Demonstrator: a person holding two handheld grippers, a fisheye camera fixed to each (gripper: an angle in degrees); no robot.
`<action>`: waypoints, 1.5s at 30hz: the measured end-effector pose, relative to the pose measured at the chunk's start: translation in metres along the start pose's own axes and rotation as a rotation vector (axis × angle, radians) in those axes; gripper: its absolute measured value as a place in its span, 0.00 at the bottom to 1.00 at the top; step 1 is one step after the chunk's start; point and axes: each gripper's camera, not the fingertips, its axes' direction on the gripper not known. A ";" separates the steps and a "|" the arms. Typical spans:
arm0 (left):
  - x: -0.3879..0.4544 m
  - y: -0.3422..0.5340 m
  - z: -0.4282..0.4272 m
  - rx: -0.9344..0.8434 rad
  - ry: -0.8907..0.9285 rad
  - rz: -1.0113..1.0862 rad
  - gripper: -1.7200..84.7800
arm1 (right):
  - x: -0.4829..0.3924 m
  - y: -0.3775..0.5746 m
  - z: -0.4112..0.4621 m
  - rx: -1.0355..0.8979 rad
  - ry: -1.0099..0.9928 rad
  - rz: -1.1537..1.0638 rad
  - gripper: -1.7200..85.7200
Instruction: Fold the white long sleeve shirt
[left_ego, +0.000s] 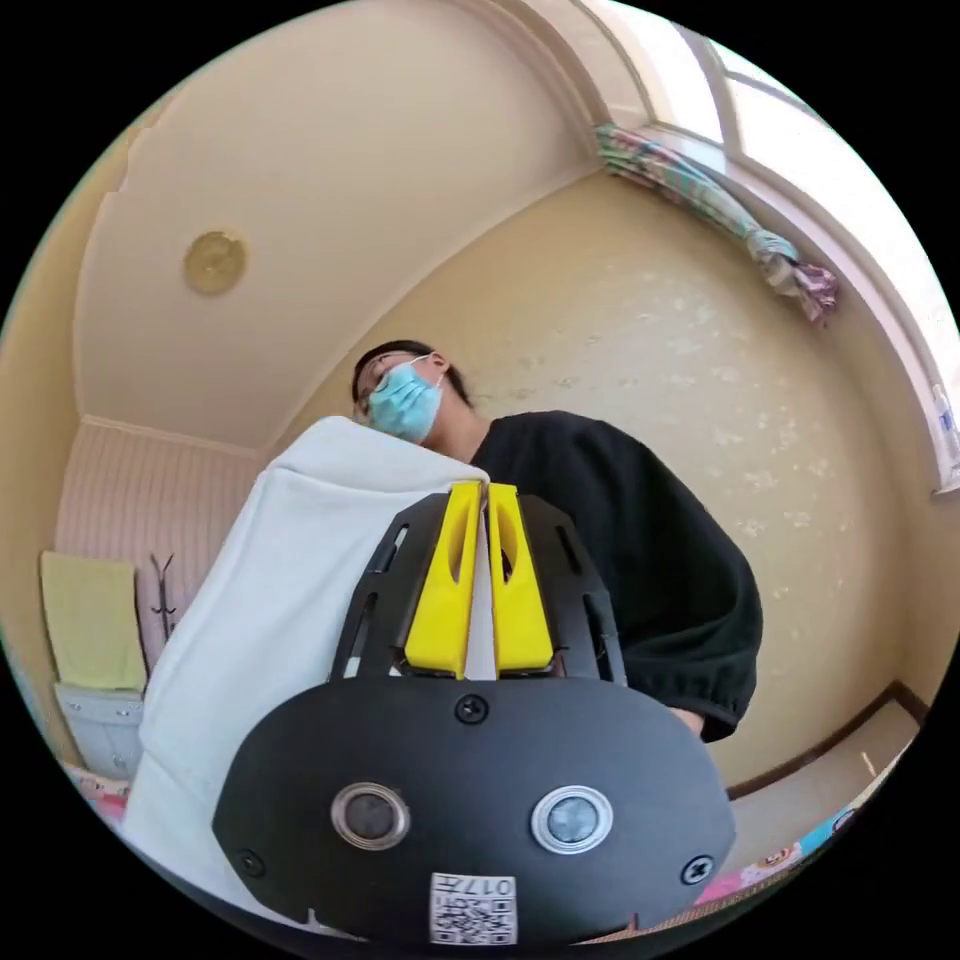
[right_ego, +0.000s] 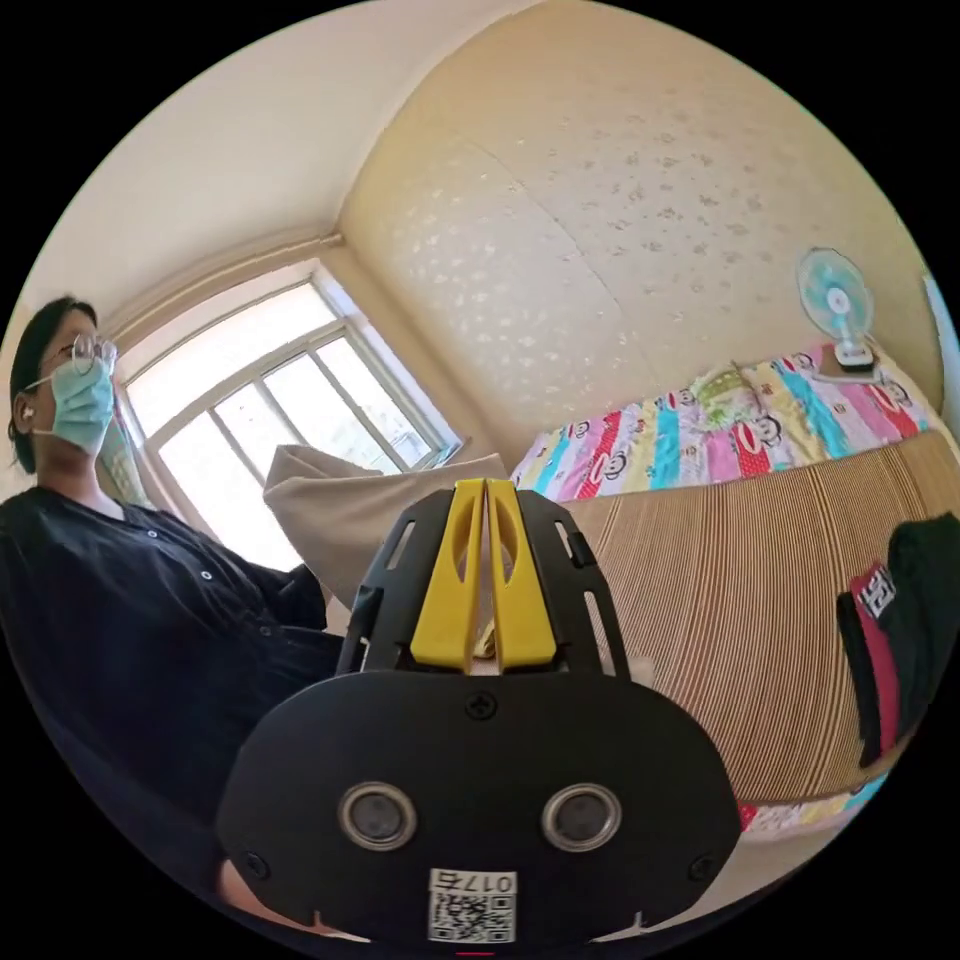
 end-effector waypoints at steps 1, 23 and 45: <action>-0.021 0.013 0.007 0.049 0.065 -0.001 0.02 | -0.007 0.000 0.002 0.000 -0.015 -0.035 0.03; -0.247 0.341 0.088 -0.202 -0.294 -0.582 0.01 | -0.072 0.061 0.049 0.106 0.301 -0.326 0.04; -0.489 0.695 0.170 -0.655 -1.261 -0.973 0.18 | 0.003 0.010 0.097 0.070 0.523 -0.253 0.03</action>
